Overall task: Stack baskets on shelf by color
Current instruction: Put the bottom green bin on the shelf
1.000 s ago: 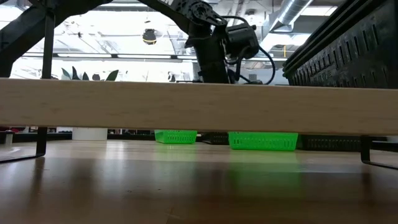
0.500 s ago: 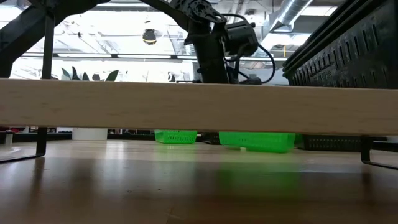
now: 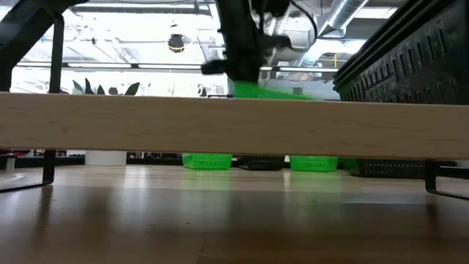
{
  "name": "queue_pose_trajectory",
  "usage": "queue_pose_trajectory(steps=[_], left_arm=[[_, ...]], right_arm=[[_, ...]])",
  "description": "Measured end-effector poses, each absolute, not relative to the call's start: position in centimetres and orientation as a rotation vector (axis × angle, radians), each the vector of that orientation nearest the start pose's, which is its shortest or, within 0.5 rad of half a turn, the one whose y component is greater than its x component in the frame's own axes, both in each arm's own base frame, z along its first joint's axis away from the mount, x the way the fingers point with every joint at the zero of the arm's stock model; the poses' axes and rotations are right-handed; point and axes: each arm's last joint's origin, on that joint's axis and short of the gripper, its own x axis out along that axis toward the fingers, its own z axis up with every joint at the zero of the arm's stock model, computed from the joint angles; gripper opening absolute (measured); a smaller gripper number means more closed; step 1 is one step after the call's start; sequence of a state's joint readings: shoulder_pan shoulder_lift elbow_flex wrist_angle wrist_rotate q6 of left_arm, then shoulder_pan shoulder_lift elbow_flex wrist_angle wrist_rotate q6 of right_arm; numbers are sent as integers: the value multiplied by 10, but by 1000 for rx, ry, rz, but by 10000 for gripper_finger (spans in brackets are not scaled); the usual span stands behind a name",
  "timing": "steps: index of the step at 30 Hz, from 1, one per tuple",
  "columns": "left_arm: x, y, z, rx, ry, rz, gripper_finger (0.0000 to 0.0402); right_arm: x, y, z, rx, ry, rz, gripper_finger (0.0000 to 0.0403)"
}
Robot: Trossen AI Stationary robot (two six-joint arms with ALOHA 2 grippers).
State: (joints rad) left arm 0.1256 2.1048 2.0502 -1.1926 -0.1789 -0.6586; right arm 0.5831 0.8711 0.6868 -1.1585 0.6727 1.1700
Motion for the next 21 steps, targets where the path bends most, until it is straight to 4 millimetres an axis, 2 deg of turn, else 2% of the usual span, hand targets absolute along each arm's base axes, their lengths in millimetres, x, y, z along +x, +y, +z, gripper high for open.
queue_pose_trajectory(steps=[5,8,11,14,21], left_arm=[[401,44,325,-436,1237,541,0],[392,26,330,-375,1330,431,0],[392,2,329,-326,1374,267,0],[397,-26,320,-293,1364,98,0],[401,-73,298,-230,1353,-25,0]], right_arm=[[112,52,232,266,843,-646,282],[112,52,232,249,848,-637,282],[112,52,232,246,849,-634,282],[112,52,232,245,849,-634,282],[112,52,232,247,848,-633,282]])
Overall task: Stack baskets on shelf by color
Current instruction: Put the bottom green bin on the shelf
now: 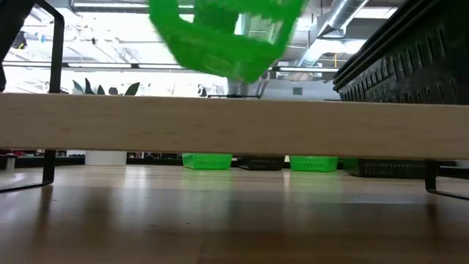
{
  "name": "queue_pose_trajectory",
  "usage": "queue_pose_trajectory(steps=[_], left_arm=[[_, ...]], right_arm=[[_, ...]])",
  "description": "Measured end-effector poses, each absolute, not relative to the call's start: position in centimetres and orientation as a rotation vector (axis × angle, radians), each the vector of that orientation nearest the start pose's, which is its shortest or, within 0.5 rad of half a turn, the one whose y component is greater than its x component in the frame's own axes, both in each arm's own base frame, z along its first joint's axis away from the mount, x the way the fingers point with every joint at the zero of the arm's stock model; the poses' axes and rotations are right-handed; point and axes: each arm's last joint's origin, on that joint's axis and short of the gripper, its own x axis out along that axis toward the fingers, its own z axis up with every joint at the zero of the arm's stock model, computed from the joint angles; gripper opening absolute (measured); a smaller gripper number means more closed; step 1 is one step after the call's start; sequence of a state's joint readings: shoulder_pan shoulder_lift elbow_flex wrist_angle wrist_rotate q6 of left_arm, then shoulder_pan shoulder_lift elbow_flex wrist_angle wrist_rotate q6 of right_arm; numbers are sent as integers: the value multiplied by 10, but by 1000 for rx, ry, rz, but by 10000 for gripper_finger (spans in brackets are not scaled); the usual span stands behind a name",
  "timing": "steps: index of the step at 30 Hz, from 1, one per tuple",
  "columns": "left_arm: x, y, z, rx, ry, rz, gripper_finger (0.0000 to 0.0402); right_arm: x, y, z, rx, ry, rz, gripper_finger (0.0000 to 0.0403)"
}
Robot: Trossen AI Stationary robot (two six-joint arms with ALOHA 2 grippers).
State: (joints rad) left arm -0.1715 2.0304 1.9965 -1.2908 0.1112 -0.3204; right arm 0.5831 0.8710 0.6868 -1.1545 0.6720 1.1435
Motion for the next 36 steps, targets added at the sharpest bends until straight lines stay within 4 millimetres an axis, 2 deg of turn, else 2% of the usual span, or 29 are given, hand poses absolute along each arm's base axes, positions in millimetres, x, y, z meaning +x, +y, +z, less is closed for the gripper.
queue_pose_trajectory(steps=[5,8,15,25,36], left_arm=[[406,-93,284,-227,1294,-62,0],[409,-98,284,-215,1245,-82,0],[414,-99,282,-194,1197,-107,0],[415,-103,254,-184,1202,-151,0],[417,-100,253,-129,1180,-158,0]], right_arm=[[113,53,232,254,844,-629,282],[113,53,232,256,845,-628,282],[113,53,231,264,856,-620,282],[113,53,232,251,861,-612,282],[113,53,231,249,863,-611,282]])
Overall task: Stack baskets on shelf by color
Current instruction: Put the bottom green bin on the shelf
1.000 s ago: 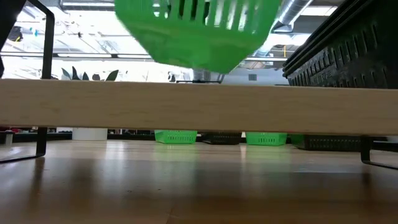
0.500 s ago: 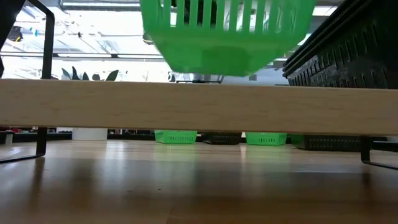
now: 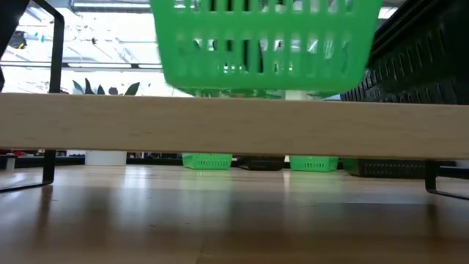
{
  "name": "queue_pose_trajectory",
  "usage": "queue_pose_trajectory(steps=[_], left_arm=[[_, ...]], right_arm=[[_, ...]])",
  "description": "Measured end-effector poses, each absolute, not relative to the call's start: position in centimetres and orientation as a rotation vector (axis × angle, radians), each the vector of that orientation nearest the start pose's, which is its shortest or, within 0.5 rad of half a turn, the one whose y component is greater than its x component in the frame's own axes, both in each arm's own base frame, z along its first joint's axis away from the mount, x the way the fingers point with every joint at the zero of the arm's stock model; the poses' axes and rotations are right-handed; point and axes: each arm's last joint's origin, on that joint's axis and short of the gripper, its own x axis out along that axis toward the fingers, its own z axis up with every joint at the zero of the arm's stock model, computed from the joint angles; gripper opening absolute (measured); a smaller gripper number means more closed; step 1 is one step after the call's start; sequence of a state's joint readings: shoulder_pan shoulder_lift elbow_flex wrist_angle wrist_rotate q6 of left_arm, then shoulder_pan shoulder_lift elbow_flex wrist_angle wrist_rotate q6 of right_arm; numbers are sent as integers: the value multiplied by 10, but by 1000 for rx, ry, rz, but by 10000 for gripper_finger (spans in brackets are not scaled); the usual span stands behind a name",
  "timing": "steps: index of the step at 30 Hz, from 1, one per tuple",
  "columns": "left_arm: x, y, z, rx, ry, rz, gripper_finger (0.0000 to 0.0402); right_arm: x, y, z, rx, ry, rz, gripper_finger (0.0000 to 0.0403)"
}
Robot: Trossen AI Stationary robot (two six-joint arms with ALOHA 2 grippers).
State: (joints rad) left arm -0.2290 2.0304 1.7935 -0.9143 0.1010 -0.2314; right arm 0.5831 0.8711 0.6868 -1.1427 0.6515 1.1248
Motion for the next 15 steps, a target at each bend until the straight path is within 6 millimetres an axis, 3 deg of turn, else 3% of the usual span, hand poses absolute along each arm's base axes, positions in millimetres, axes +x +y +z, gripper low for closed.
queue_pose_trajectory(steps=[15], left_arm=[[421,-102,255,-182,1143,-158,0]], right_arm=[[113,54,231,250,863,-610,282]])
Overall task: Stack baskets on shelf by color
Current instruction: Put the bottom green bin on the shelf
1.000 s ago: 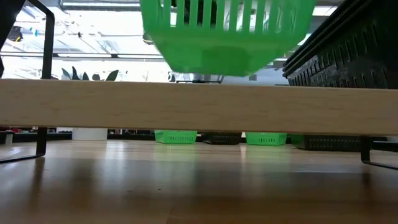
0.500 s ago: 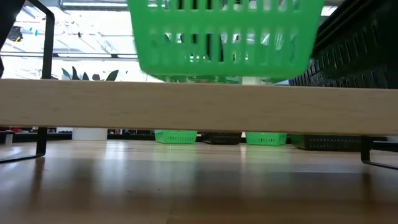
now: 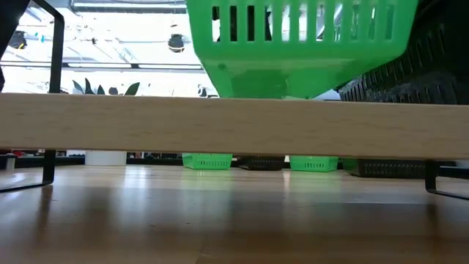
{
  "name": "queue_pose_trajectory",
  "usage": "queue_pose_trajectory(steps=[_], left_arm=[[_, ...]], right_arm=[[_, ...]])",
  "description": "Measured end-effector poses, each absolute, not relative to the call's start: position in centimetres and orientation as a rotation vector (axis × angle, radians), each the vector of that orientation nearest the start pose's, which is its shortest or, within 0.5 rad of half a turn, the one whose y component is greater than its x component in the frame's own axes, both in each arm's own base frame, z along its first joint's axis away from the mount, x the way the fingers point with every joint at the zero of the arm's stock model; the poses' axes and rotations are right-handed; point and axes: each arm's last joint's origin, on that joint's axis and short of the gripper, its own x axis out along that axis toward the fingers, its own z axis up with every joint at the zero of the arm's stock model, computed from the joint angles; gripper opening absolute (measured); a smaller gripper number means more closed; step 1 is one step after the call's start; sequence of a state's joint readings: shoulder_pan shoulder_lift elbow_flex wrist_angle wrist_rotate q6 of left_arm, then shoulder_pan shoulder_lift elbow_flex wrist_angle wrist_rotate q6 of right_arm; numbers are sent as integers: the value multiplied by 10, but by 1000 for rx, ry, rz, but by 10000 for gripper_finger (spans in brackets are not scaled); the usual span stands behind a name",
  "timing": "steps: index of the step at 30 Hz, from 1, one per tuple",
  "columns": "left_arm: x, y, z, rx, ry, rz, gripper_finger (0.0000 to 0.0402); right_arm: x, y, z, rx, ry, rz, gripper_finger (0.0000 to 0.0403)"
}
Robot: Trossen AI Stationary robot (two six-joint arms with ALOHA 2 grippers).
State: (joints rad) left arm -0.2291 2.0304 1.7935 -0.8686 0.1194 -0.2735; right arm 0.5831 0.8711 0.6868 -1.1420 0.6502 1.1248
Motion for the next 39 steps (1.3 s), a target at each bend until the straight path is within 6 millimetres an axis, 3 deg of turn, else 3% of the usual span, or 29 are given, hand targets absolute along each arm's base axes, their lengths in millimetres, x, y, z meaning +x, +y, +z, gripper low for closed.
queue_pose_trajectory(steps=[17,39], left_arm=[[419,-105,254,-210,1153,-148,0],[422,-112,239,-223,1185,-173,0]], right_arm=[[113,54,232,251,862,-609,282],[115,55,232,260,851,-598,282]])
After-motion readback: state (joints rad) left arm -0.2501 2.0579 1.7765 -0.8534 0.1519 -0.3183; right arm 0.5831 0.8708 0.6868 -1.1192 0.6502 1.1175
